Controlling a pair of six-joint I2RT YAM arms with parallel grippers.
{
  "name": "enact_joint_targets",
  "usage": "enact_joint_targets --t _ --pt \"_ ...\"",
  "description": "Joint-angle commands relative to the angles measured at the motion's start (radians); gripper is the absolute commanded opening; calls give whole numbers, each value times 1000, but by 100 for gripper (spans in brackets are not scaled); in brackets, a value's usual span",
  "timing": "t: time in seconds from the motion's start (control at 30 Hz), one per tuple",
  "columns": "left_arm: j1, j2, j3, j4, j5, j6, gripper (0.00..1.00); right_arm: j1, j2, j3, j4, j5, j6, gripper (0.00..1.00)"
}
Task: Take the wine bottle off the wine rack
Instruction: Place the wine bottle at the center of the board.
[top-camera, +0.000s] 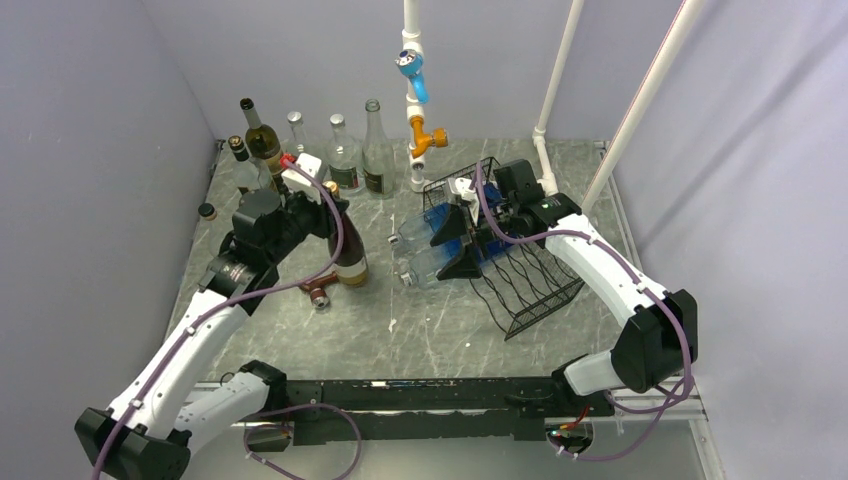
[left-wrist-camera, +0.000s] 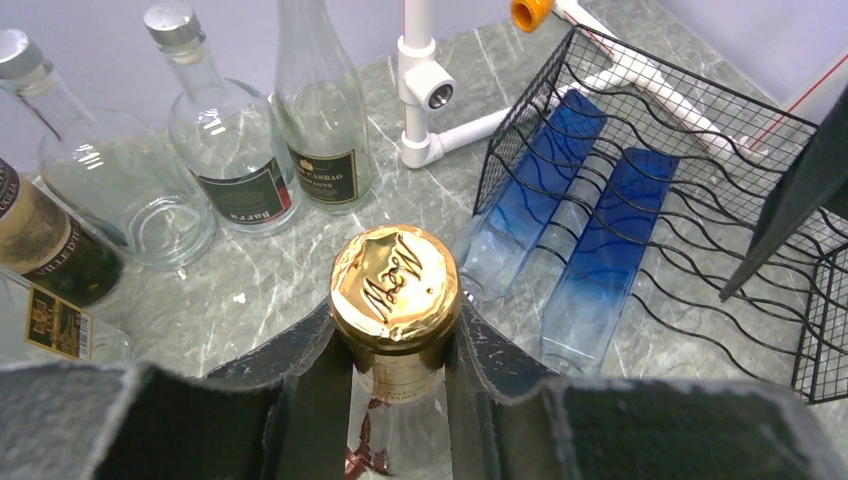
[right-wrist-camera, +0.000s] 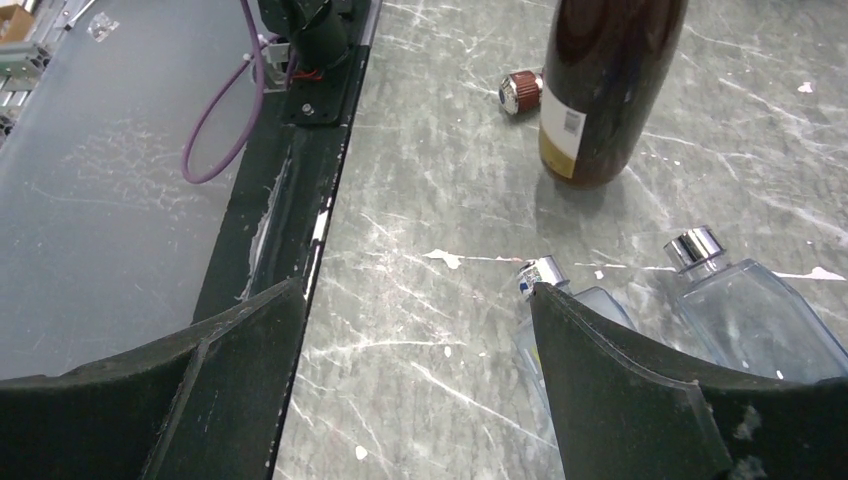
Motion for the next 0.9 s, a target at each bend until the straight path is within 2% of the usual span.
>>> enact_joint_targets --t 0.0,0.53,0.87 --pt "54 -14 159 363 68 -26 0 -6 -6 -6 30 -41 -19 86" --pt "248 135 268 434 154 -92 0 -7 -1 -5 18 -43 -34 86" --pt "350 238 314 500 150 -110 0 -6 3 -5 11 -42 -40 86"
